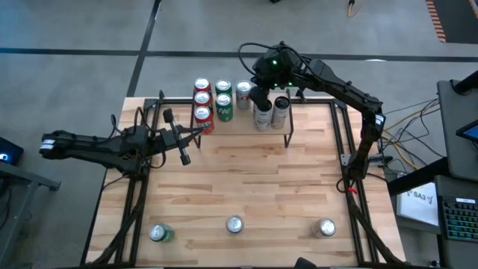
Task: Place canned beverage on shelf
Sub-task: Adjust the soda cans on the shelf
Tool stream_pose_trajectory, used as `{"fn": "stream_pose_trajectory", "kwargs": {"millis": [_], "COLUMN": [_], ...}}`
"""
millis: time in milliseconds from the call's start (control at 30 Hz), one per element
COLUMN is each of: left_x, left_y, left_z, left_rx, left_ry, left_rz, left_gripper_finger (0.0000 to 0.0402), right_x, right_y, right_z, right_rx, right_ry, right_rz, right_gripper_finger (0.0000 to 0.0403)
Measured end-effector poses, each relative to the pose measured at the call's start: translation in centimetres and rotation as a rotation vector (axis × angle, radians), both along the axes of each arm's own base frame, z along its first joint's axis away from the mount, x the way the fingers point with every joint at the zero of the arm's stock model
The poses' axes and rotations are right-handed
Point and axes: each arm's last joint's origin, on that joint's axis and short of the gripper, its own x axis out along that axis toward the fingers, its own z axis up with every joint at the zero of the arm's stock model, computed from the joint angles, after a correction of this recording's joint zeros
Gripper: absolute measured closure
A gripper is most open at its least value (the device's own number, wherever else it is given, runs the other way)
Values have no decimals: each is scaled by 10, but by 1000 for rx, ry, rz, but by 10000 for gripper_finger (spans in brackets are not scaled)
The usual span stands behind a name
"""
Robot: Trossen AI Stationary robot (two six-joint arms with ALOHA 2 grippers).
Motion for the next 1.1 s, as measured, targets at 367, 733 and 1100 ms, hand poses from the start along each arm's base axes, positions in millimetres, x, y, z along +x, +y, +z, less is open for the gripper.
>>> {"fn": "stream_pose_trajectory", "kwargs": {"millis": [367, 733, 1100], "left_x": [0, 0, 0], "left_y": [0, 0, 0], "left_z": [0, 0, 0], "left_rx": [0, 0, -4], "left_ry": [-2, -3, -4], "left_rz": [0, 0, -1], "left_gripper_finger": [402, 402, 402], "right_x": [3, 16, 12], "right_y": [-1, -5, -14], "right_z": [3, -7, -14], "right_rx": [-32, -13, -56], "right_ry": [-33, -36, 36], "right_rz": [10, 7, -120], "right_gripper_finger": [394, 394, 394]}}
